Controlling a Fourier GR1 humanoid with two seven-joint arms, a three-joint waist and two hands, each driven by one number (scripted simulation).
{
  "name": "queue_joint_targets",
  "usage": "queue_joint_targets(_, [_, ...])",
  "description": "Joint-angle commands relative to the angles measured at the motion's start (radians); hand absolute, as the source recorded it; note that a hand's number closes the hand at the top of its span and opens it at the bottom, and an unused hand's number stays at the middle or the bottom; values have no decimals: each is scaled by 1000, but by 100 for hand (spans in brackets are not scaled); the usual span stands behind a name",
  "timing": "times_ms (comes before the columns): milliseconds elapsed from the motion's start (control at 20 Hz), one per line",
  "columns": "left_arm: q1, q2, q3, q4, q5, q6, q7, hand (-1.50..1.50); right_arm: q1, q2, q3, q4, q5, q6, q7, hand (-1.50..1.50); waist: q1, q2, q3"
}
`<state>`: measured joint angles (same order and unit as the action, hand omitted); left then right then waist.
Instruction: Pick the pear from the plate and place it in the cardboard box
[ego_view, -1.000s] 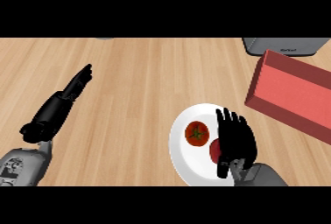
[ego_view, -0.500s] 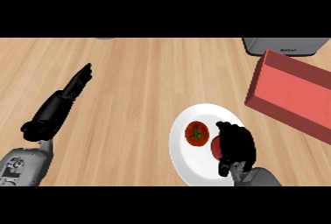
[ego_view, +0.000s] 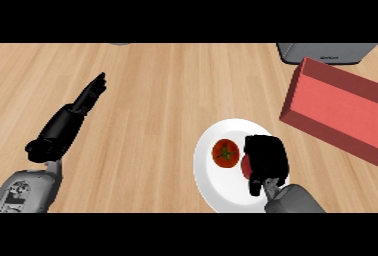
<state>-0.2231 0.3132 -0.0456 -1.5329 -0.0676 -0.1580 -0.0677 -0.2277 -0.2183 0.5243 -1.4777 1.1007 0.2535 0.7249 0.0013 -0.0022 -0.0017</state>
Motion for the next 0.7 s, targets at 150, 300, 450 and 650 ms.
queue_joint_targets(150, [-2,14,20,-16,11,-34,20,0,-35,-43,69,-44,-13,-52,-259,150,7,2,3])
queue_joint_targets(300, [-1,-16,-7,2,-17,-8,-11,0,-17,-92,154,-112,-105,-87,-533,150,12,7,4])
queue_joint_targets(450, [5,0,17,-19,-2,-12,15,0,19,-159,198,-252,-138,-127,-691,150,-1,-4,4])
queue_joint_targets(650, [17,-18,20,-36,3,-5,26,0,50,-319,78,-377,-182,-209,-857,150,-11,-2,3])
